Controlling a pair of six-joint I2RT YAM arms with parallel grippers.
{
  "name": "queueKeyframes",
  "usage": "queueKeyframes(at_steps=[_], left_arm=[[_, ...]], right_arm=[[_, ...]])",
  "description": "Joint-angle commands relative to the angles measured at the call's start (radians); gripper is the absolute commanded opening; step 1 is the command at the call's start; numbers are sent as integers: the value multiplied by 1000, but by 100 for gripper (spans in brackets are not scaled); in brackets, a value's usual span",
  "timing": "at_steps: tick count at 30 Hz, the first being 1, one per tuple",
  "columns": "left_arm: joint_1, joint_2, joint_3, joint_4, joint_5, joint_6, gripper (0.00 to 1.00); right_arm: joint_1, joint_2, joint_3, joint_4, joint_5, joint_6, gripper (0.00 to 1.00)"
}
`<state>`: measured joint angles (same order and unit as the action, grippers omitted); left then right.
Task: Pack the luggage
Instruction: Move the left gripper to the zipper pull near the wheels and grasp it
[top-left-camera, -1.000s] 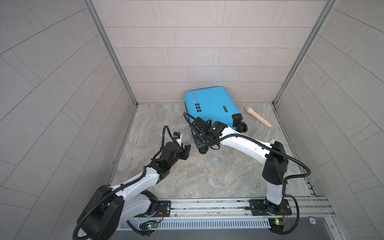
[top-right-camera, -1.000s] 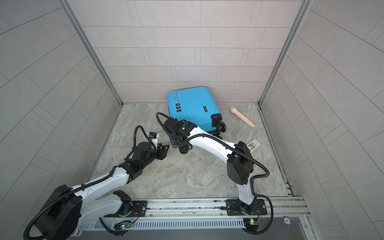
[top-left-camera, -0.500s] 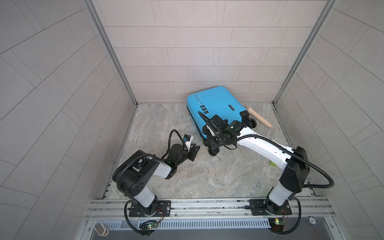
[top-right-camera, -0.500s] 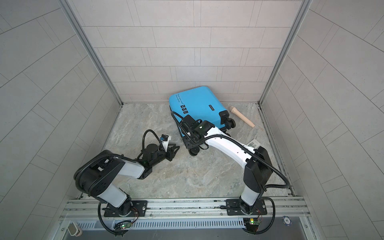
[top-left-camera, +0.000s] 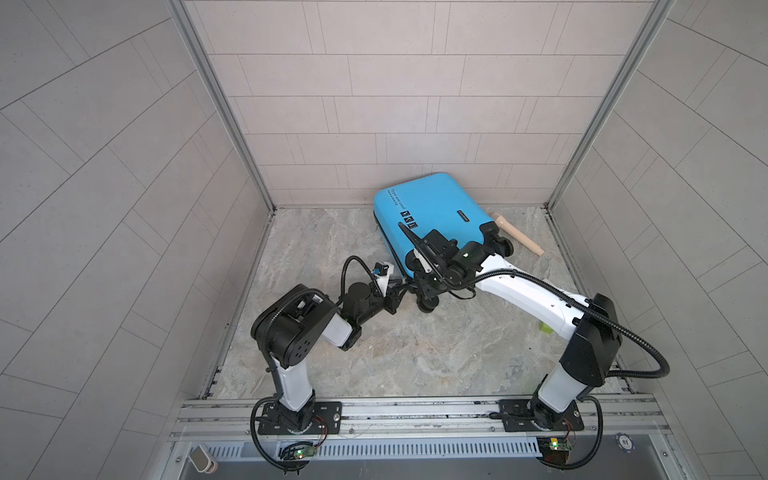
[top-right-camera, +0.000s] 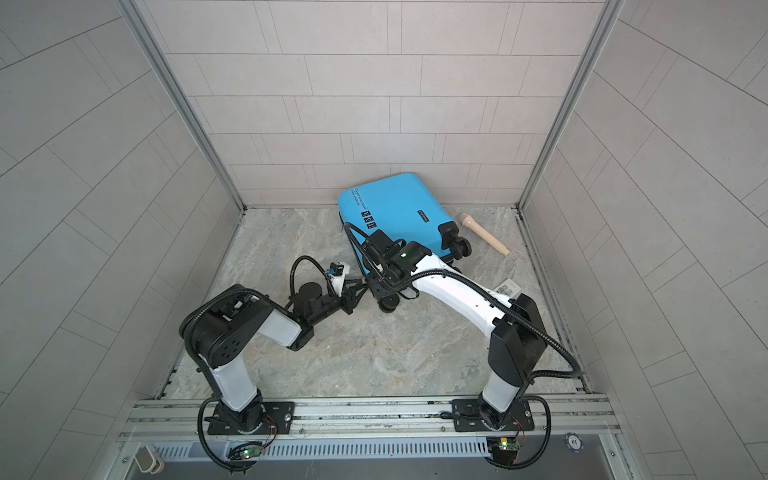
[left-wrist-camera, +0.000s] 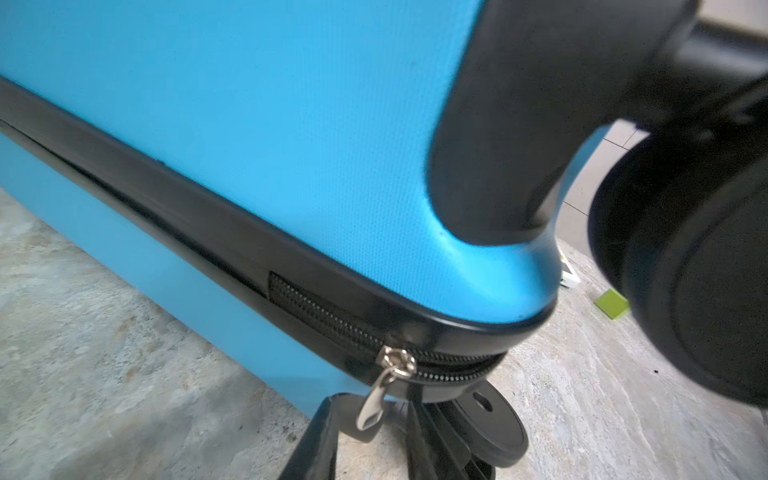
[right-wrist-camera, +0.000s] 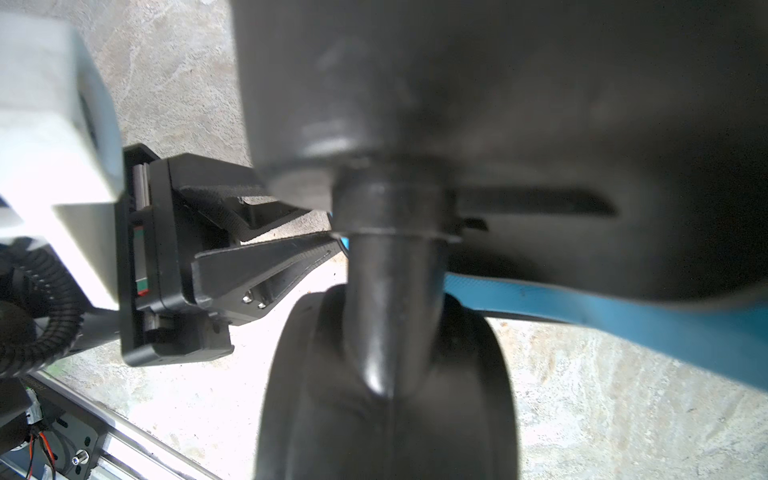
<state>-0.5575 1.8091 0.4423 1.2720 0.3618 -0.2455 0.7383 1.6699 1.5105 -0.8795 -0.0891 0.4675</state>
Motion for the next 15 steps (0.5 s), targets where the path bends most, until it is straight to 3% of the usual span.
queueKeyframes(at_steps=[1,8,15], left_arm=[[2,20,31,50,10,8,32],[2,18,49,52,20,7,33],[2,-28,41,49,34,20,21]], right_arm=[[-17,-33,30,29,40,26,12],[-17,-24,34,30,29,29,11],[-17,-24,33,30,25,30,11]])
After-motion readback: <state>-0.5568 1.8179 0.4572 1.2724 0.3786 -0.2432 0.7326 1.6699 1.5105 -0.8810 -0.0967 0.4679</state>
